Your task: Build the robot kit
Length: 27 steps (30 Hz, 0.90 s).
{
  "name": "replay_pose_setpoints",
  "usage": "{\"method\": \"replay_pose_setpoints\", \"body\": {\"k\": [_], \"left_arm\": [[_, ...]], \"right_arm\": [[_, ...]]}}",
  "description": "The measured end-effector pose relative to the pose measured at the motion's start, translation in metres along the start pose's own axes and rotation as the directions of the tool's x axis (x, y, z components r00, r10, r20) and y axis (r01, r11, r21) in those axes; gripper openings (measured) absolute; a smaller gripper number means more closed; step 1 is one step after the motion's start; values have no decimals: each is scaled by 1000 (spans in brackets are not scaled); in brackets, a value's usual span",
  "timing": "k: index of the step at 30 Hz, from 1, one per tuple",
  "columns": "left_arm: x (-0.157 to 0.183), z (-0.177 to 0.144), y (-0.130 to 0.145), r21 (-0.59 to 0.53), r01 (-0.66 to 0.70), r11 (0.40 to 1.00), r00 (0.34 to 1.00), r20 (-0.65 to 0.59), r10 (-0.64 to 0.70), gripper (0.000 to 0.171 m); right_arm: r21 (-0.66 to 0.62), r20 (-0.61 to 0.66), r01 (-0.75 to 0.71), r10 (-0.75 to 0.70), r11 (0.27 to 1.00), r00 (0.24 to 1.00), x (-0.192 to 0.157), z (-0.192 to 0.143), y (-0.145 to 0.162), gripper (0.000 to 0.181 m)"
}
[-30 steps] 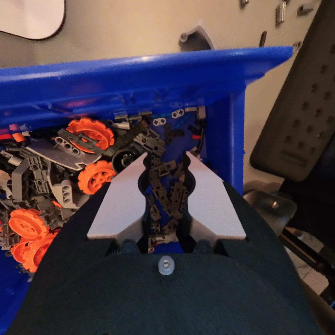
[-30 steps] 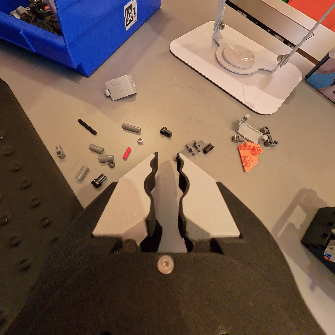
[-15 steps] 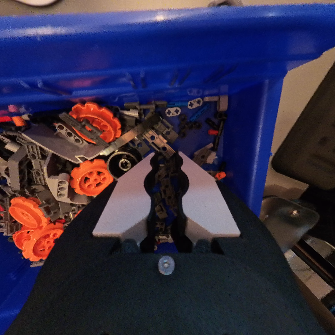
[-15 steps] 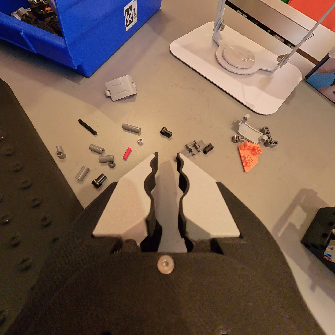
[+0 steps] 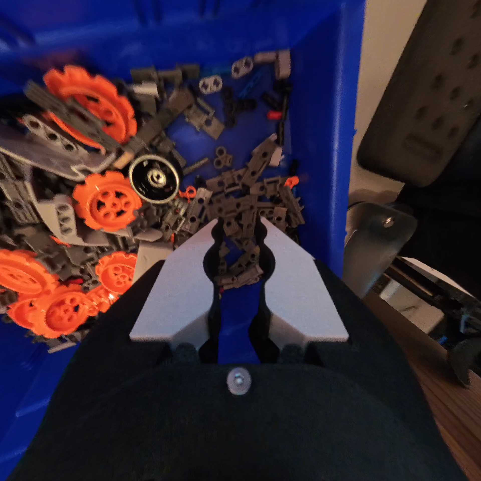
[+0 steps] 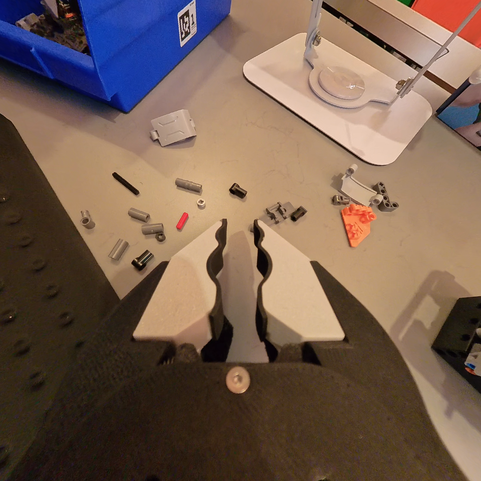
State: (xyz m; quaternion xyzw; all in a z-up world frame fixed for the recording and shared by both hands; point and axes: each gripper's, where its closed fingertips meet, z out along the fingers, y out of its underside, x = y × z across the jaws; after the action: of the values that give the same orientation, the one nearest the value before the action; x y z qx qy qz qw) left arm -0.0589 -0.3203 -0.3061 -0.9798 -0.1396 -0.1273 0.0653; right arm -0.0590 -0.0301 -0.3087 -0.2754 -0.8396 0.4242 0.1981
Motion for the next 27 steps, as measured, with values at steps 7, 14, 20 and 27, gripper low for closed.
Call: {"method": "replay_pose_setpoints", "body": {"k": [7, 14, 20, 27], "left_arm": [[16, 23, -30, 44, -131, 990, 991, 25, 130, 26], [17, 31, -30, 40, -146, 988, 989, 19, 145, 16], [22, 7, 14, -116, -112, 987, 990, -94, 102, 16], [23, 9, -36, 53, -177, 983, 984, -10, 178, 18]], "right_arm": [[0, 0, 0, 0, 1000, 1000, 0, 0, 0, 18], [4, 1, -2, 2, 1000, 1000, 0, -1, 0, 18], [7, 2, -2, 2, 1000, 1000, 0, -1, -1, 18], [8, 0, -1, 1, 1000, 1000, 0, -1, -1, 18]]}}
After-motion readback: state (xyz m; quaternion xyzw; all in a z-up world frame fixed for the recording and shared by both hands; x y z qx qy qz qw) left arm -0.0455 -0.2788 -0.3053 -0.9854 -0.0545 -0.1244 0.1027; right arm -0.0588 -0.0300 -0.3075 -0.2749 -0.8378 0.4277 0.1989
